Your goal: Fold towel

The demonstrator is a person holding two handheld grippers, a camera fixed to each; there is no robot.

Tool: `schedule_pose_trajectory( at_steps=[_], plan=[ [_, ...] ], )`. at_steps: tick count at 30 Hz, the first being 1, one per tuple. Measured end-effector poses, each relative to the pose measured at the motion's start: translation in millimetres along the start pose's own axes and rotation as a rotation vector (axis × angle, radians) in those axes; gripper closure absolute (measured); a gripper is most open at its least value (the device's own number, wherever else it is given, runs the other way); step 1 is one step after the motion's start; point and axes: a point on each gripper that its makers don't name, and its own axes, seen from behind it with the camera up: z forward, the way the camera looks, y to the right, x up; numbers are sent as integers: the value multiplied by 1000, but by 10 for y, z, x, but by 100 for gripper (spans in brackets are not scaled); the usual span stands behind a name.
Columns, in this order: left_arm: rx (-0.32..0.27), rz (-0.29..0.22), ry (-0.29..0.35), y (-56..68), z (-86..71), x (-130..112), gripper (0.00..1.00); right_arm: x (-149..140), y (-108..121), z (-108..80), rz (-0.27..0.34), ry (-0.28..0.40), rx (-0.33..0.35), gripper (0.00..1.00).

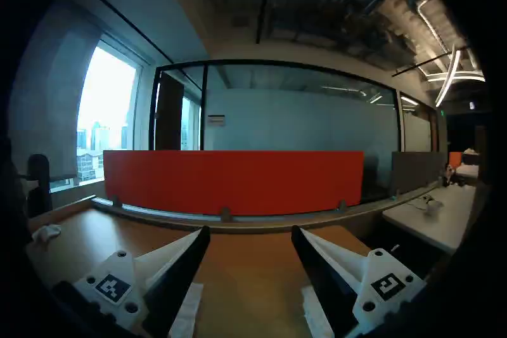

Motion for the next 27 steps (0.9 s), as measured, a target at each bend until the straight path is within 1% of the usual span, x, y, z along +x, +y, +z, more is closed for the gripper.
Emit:
schedule_pose_trajectory(
  at_steps=[5,8,12,18,23,27],
  plan=[
    [-23,29,-25,6,-18,69,1,106,-62,16,-27,-19,29,0],
    [-53,47,-51,51,-45,67,1,139,-146,8,-47,-40,67,0],
    [-122,67,-91,179,-83,30,1,104,-263,-25,-85,-82,130,0],
    [-220,95,-140,386,-130,-38,1,-31,-390,-85,-143,-147,220,0],
    [-289,93,-173,539,-159,-106,1,-142,-490,-125,-168,-195,293,0],
    [-367,97,-204,704,-182,-191,1,-213,-616,-157,-196,-232,362,0]
  ],
)
